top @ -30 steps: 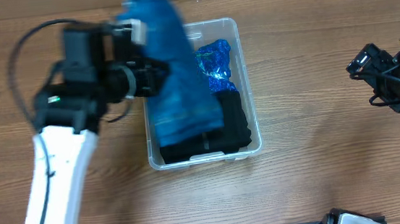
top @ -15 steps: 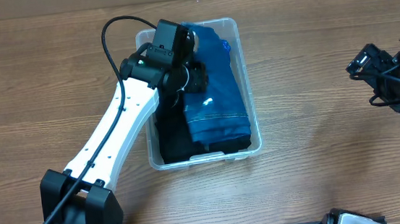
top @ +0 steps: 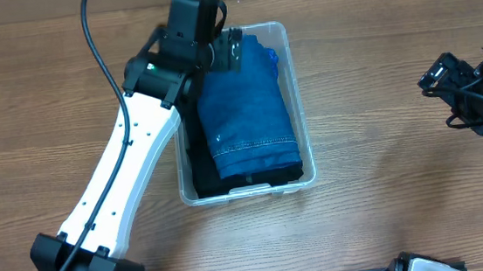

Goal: Pack container
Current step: 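Lift the denim garment and lay it on top inside the bin, then press and smooth the denim flat in the bin with the left gripper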

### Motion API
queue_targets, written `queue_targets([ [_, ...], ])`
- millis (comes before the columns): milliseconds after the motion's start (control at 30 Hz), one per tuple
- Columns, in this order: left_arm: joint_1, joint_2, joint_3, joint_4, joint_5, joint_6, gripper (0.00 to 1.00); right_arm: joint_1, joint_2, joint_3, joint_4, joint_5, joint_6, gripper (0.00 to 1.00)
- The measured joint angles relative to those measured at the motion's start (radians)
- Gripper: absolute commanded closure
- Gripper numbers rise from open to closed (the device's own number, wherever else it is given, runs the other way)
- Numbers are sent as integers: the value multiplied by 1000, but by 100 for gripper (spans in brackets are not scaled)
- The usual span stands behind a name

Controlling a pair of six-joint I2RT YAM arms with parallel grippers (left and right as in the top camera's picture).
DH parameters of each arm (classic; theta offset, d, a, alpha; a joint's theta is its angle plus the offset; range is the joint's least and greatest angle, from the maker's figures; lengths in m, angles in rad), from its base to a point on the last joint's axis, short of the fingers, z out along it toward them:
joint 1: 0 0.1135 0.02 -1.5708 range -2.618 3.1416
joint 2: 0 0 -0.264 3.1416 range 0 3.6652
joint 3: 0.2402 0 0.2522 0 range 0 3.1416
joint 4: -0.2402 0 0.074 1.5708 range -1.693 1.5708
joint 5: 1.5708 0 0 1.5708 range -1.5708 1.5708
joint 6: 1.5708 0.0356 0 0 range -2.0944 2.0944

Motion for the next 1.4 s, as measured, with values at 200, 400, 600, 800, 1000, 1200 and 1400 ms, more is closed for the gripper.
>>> queue_targets([
  [200, -4, 205, 9, 15, 145, -27, 0, 0, 0, 0, -4, 0, 0, 0],
  [400, 0, 438, 68, -94, 190, -53, 0, 0, 0, 0, -8, 0, 0, 0],
  [600, 0, 414, 85, -147, 189, -48, 0, 0, 0, -1, -8, 0, 0, 0],
  [800, -31, 87, 101, -327, 219, -73, 0, 0, 0, -2, -7, -1, -3, 0],
  [1000, -150, 22, 77, -410, 247, -99, 0, 0, 0, -2, -6, 0, -3, 0],
  [1200, -188, 280, -69, -401, 256, -163, 0, 0, 0, -2, -8, 0, -4, 0],
  [1400, -187, 328, -50, -422, 267, -176, 0, 0, 0, -2, -8, 0, -4, 0],
])
